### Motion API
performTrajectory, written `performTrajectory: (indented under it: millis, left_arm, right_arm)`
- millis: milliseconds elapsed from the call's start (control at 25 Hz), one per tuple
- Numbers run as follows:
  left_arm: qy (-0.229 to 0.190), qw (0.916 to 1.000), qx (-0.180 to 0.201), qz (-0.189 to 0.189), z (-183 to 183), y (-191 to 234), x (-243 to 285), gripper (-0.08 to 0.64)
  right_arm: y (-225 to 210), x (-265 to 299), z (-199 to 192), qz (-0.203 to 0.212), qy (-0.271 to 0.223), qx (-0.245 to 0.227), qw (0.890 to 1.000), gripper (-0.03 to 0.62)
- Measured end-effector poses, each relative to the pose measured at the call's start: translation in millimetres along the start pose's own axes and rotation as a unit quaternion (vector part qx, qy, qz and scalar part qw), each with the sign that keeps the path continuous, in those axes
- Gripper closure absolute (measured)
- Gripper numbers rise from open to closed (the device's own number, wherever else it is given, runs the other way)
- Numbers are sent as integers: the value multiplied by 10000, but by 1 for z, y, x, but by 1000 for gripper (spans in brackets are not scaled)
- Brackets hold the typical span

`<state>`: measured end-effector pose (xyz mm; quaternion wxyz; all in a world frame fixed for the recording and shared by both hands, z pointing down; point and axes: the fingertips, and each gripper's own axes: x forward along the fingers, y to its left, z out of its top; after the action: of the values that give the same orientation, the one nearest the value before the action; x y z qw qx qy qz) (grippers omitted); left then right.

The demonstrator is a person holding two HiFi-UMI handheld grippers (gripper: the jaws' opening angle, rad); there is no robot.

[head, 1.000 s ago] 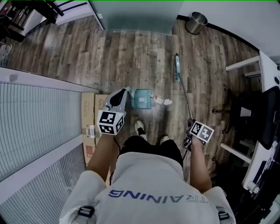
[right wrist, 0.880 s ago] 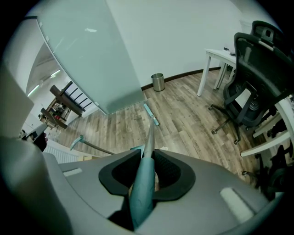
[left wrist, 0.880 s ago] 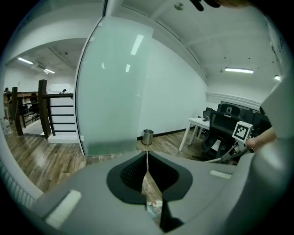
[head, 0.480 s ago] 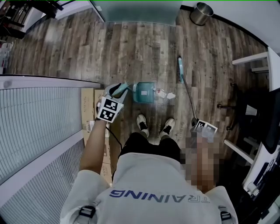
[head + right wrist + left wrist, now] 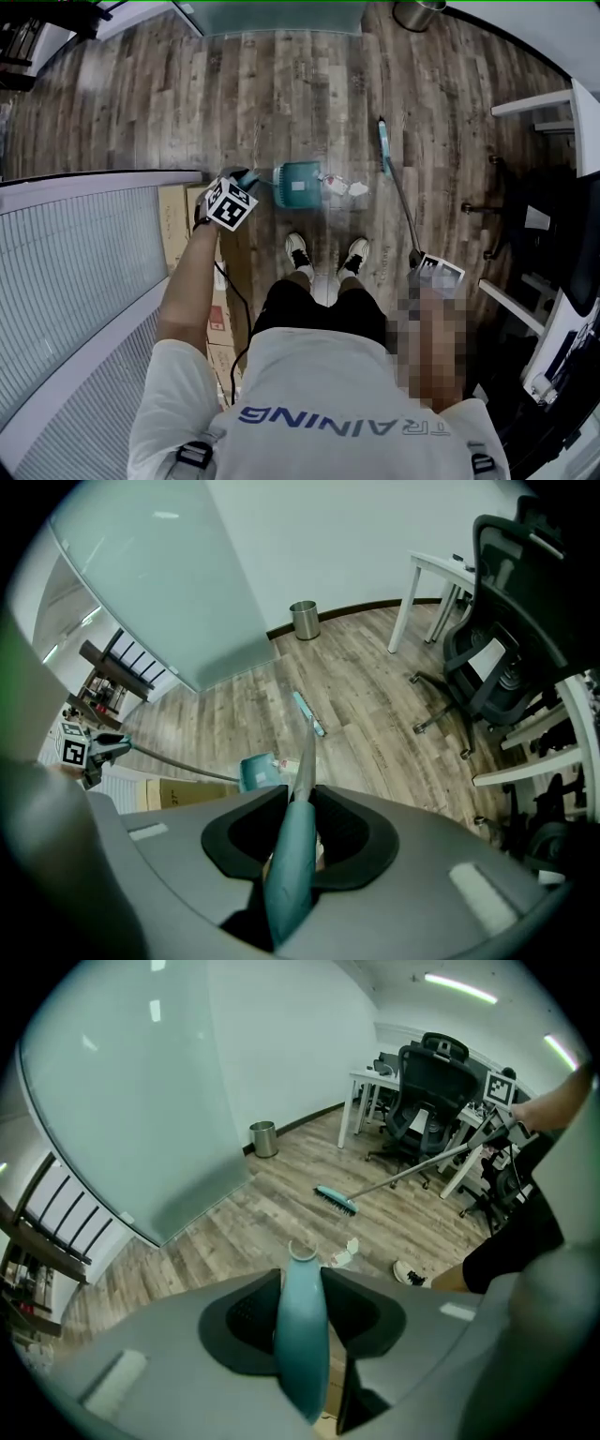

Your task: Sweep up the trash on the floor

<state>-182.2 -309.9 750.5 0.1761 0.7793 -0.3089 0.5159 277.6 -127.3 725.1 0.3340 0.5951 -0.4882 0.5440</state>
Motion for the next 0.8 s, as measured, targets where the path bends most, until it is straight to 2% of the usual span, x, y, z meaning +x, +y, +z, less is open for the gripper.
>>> performTrajectory:
  millis: [280,560,640,800]
  left_arm:
    - [-57,9997,2,-249,6,-3,5,430]
    - [-115,9992,-80,-371,8,-6,5,431]
    - [-134,9991,-86,-391,9,-7,5,431]
    - [-145,9989,-124,-421,10,-8,4,433]
  right_arm:
    - [-30,21,-2,-431,145,212,9987,483]
    - [-61,67,-13,-1256,633,137,9900,483]
    - [-60,76,-23,-1401,850,63,9865,483]
    - [-35,86,-40,-1370,1053,-196,9848,483]
